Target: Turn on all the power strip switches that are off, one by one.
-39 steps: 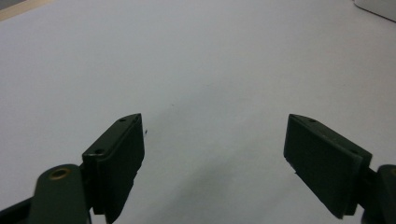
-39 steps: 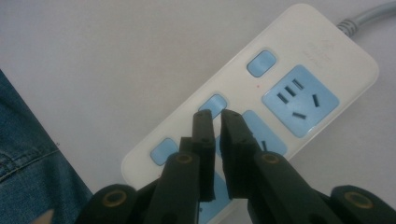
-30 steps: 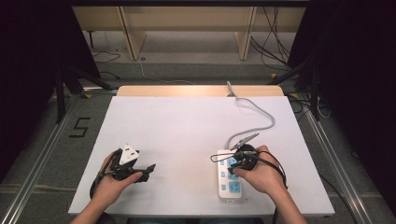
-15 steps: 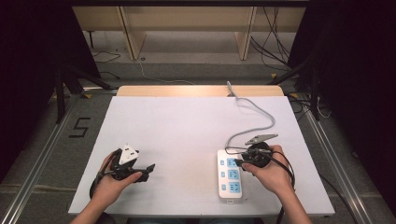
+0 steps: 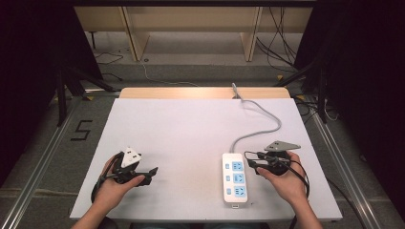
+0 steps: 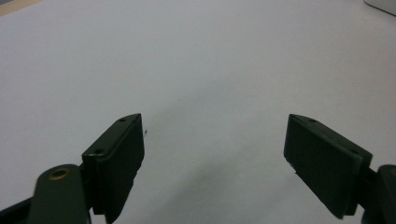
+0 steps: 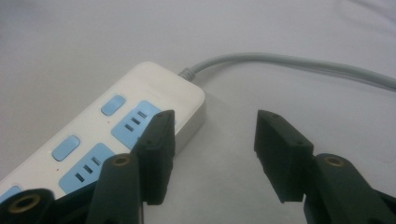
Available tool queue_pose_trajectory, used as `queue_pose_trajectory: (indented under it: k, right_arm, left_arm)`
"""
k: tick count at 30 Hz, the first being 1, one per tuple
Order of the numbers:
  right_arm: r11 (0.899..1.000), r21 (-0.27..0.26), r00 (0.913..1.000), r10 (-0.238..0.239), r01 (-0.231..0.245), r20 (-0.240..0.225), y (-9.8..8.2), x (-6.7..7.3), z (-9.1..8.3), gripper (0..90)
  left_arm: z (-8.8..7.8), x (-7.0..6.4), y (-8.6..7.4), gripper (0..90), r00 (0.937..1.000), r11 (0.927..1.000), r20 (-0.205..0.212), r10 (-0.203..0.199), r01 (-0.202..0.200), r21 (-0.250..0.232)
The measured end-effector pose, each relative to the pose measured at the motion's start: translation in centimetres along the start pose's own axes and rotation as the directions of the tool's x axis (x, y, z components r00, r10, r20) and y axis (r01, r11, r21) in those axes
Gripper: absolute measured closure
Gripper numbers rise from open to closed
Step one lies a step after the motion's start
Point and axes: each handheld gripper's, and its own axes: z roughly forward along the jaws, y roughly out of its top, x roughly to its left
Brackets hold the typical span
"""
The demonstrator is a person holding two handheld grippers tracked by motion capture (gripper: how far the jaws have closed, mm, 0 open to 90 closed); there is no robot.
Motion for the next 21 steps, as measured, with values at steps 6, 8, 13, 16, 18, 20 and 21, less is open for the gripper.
queue_pose_trajectory:
  k: [6, 8, 13, 16, 18, 20, 21]
  right_arm:
    - [0.999, -0.042, 0.9999, -0.015, 0.015, 0.001, -0.7, 0.2, -0.1, 42.5]
    - [0.998, -0.055, 0.9998, -0.018, 0.018, 0.004, -0.8, 0.3, -0.2, 42.1]
    - [0.996, -0.089, 0.9996, -0.026, 0.027, 0.003, -1.2, 0.5, -0.3, 41.7]
    - [0.995, -0.096, 0.9994, -0.034, 0.034, 0.005, -1.2, 0.6, -0.2, 40.9]
    - [0.995, -0.099, 0.9995, -0.031, 0.031, 0.001, -1.2, 0.6, -0.2, 39.3]
    - [0.994, -0.106, 0.9997, -0.026, 0.026, -0.001, -1.2, 0.7, -0.2, 37.9]
    - [0.994, -0.108, 0.9997, -0.023, 0.022, -0.003, -1.3, 0.7, -0.2, 36.5]
  left_arm:
    - [0.0, 0.0, 0.0, 20.2, 1.0000, 1.0000, -0.001, 0.000, 0.000, 0.001]
    - [0.0, 0.0, 0.0, 20.2, 1.0000, 1.0000, -0.003, 0.000, 0.000, -0.001]
    - [0.0, 0.1, 0.0, 20.2, 1.0000, 1.0000, -0.002, -0.002, 0.002, 0.001]
    - [0.0, 0.1, 0.0, 20.2, 1.0000, 1.0000, -0.003, -0.002, 0.002, 0.002]
    - [0.0, 0.1, 0.0, 20.1, 1.0000, 1.0000, -0.004, -0.002, 0.002, 0.001]
    - [0.1, 0.1, 0.0, 20.0, 1.0000, 1.0000, -0.004, -0.003, 0.003, 0.002]
    - [0.1, 0.1, 0.0, 19.9, 1.0000, 1.0000, -0.004, -0.007, 0.007, 0.003]
